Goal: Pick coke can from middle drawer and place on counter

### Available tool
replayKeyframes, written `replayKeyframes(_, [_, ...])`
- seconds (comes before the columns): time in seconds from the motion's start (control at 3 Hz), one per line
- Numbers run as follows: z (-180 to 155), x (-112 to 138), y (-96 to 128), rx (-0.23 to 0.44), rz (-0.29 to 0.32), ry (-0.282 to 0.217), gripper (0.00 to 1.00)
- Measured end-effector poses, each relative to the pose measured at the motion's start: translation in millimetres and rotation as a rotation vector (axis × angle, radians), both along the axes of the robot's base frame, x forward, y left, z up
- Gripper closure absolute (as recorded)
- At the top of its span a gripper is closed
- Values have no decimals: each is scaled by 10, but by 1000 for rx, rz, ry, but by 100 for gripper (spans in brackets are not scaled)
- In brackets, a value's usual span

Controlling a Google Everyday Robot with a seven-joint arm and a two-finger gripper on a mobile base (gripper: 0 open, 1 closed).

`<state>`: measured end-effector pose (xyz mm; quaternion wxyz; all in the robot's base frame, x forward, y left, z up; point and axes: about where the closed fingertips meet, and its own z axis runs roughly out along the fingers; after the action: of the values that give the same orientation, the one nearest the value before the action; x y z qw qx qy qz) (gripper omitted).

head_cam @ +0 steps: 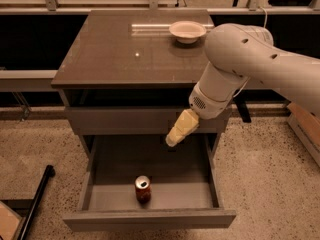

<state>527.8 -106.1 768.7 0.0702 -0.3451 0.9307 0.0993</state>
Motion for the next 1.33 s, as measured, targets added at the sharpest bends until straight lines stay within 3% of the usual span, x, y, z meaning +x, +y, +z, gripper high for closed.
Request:
replayKeyframes(0.33, [-182, 64, 96, -23, -64, 30, 0])
replayKeyframes(1.0, [-1371, 296, 636, -127, -270, 211, 0])
replayKeyframes(1.33, [-1472, 282, 670, -136, -341, 240, 0])
